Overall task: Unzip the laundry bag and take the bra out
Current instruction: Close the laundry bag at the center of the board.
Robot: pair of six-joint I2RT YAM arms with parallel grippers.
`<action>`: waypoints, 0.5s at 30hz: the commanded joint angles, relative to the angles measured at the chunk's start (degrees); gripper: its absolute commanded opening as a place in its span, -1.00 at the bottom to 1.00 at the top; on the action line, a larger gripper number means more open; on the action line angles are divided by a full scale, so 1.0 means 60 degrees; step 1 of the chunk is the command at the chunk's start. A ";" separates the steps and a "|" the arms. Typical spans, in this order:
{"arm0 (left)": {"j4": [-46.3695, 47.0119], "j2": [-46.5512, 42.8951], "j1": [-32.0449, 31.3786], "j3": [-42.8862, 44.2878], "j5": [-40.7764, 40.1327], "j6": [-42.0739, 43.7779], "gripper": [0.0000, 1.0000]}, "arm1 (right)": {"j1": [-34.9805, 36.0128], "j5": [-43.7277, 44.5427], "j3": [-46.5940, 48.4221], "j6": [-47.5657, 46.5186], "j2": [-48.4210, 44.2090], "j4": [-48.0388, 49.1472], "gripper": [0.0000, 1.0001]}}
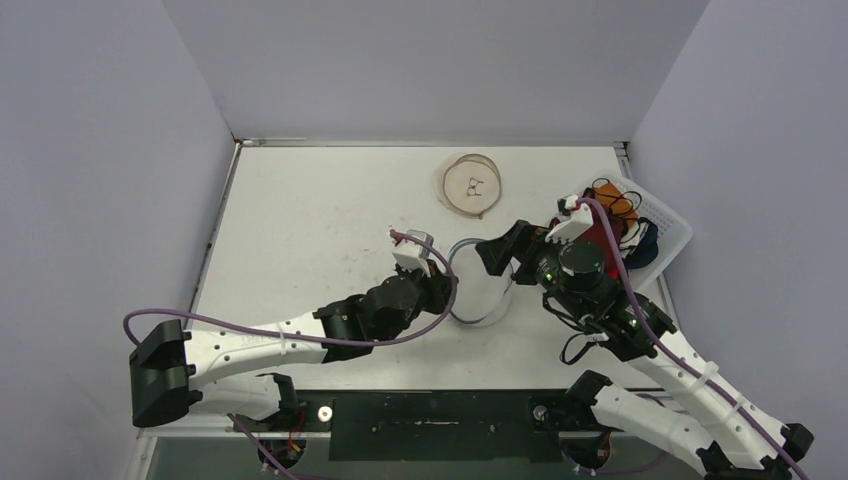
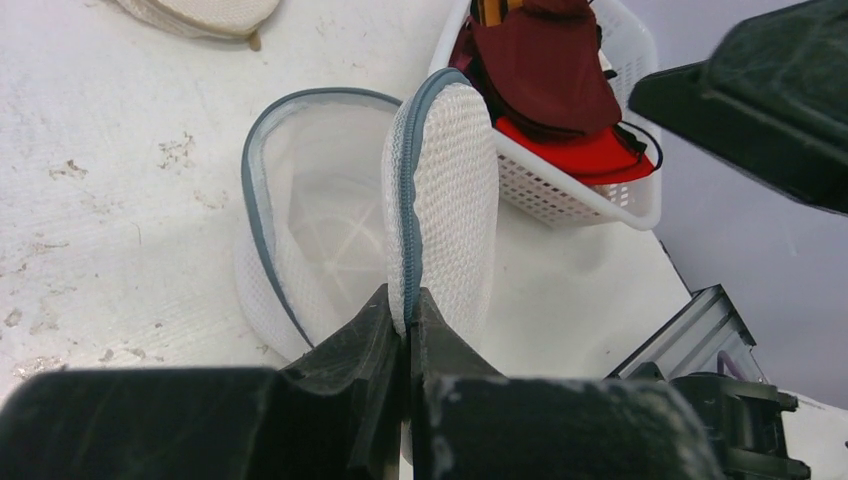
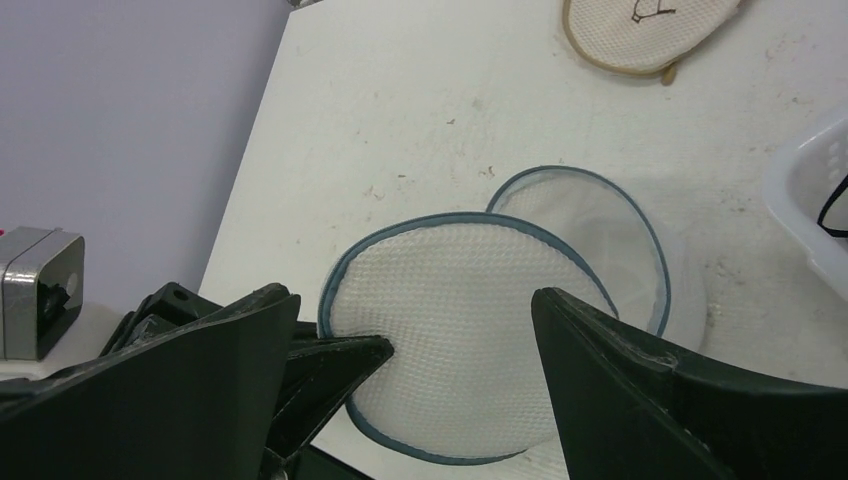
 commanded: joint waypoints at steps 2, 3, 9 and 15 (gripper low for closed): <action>0.0711 -0.0196 0.0271 -0.0215 0.0501 -0.0390 -1.00 | 0.0060 0.0421 -0.1014 -0.0797 -0.1053 0.0711 0.80; 0.0810 -0.0161 0.0401 -0.0268 0.0738 -0.0463 -1.00 | 0.0055 0.0377 -0.1251 -0.0881 -0.1225 0.0754 0.81; 0.2091 0.0244 0.1272 -0.0436 0.2818 -0.0328 -1.00 | 0.0055 0.0390 -0.3614 -0.0206 -0.3356 0.1437 0.90; 0.1961 0.1115 0.2010 0.0291 0.4569 0.0279 -1.00 | 0.0073 0.0680 -0.5129 0.0921 -0.5028 0.1283 0.92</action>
